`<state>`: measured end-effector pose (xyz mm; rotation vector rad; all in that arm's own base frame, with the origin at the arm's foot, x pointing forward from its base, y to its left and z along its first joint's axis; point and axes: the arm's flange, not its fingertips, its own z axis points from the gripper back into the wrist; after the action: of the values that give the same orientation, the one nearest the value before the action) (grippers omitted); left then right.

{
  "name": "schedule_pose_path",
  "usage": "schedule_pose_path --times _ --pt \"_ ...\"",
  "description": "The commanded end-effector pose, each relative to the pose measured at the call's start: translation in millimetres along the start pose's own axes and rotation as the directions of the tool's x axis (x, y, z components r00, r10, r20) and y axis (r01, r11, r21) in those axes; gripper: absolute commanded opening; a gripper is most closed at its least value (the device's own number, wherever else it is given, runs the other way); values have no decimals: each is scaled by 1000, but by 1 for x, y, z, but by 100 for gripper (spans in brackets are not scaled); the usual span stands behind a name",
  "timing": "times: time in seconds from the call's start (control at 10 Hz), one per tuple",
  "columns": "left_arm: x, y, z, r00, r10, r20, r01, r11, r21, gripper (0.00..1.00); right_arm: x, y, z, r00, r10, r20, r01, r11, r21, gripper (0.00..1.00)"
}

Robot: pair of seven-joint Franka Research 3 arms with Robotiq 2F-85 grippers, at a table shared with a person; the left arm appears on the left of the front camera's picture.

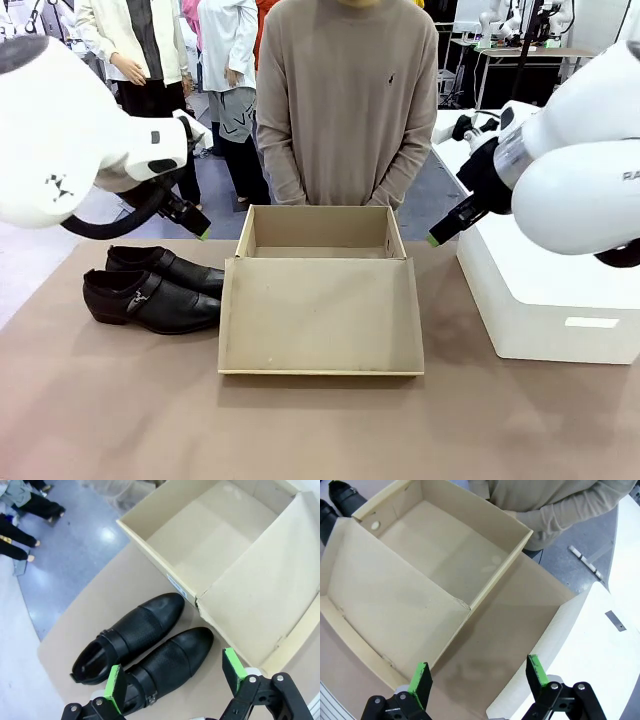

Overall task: Pack the shoes into the box.
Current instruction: Place one shoe of the Shoes into the Shoes Box.

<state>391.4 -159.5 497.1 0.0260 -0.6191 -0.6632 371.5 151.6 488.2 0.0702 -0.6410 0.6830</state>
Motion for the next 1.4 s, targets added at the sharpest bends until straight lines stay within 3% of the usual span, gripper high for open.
schedule_pose_path --times 0.0,0.3,0.6,0.9,1.3 --pt "-7 12 14 994 -108 34 110 991 -75 100 -8 -13 17 995 79 67 -85 991 107 100" --pt "-11 31 41 948 -254 192 292 935 -201 100 -24 -31 48 965 145 219 -191 959 207 100" --pt "-10 44 61 893 -275 357 395 859 -325 100 -33 -41 65 935 163 315 -254 928 274 100" --pt "-5 47 73 875 -235 423 397 849 -348 100 -38 -45 66 897 180 403 -323 890 321 100" --pt "-4 55 69 890 -188 415 355 858 -372 100 -40 -47 71 875 172 452 -355 863 359 100"
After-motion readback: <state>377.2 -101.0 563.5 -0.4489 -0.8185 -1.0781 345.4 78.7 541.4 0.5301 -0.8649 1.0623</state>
